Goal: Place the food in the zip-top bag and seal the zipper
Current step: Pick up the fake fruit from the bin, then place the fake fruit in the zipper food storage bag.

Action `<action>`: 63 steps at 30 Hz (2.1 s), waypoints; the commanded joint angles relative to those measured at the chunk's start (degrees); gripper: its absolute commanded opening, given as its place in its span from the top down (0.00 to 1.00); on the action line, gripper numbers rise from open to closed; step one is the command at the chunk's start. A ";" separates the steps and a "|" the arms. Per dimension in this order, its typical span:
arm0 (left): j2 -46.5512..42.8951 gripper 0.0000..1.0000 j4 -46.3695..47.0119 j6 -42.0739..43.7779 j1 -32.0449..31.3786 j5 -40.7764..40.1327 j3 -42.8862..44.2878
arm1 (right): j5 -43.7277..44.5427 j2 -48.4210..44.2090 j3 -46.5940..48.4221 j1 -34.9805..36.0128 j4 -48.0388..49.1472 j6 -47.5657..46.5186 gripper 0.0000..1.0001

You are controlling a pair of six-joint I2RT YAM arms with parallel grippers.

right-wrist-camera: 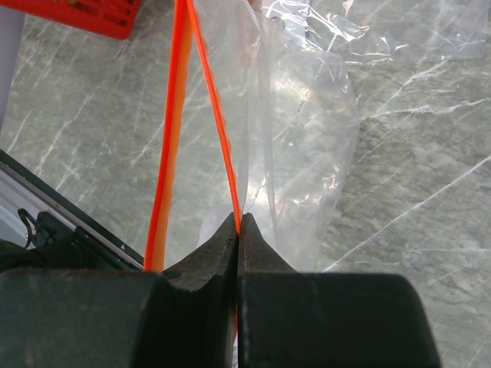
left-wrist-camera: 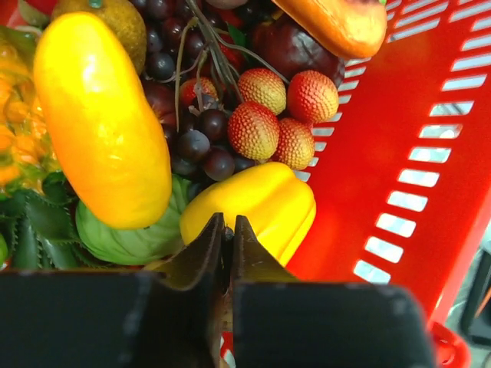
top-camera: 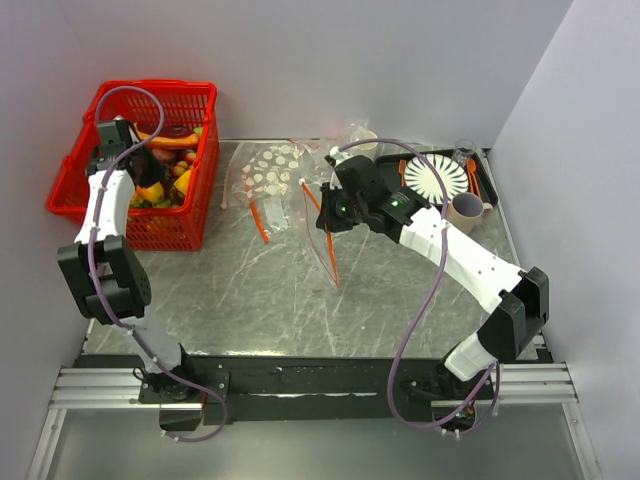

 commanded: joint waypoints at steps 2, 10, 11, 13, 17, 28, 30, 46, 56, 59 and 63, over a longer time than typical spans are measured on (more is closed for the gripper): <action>-4.28 0.99 0.11 1.94 -0.92 -4.46 2.45 | -0.17 -2.84 -0.72 -0.39 2.19 -0.83 0.97; -14.65 0.99 -1.56 3.61 -2.86 -13.18 4.38 | -1.48 -2.49 -1.78 -0.39 3.42 -0.57 0.97; -15.62 0.99 -1.65 3.61 -2.95 -13.62 4.73 | -1.66 -2.31 -1.52 -0.39 3.42 -0.65 0.97; -18.69 0.99 -1.13 3.52 -3.12 -14.59 4.91 | -2.19 -1.79 -0.99 -0.39 3.08 -0.57 0.97; -23.70 0.99 0.55 2.82 -3.12 -14.68 5.35 | -2.19 -2.14 -1.16 -0.39 3.42 -0.57 0.97; -32.76 0.99 5.47 -2.00 -3.30 -7.92 6.32 | -1.83 -2.31 -1.43 -0.39 3.34 -0.56 0.97; -34.16 0.99 6.78 -2.98 -3.21 -4.68 5.62 | -1.92 -2.14 -1.34 -0.39 3.16 -0.56 0.97; -33.47 0.99 33.22 -24.85 -8.03 35.39 -6.76 | -4.03 -1.61 1.12 -0.39 1.93 -0.48 0.97; -30.30 0.99 65.12 -45.50 -19.46 41.85 -18.89 | -6.04 -1.43 3.49 -0.39 1.75 -0.13 0.97; -30.57 0.99 76.29 -51.13 -22.09 39.12 -24.17 | -9.72 -2.14 3.14 -0.82 2.98 1.36 0.97; -29.34 0.99 88.33 -58.24 -25.18 35.08 -28.30 | -14.91 -3.10 2.09 -1.62 5.53 3.04 0.97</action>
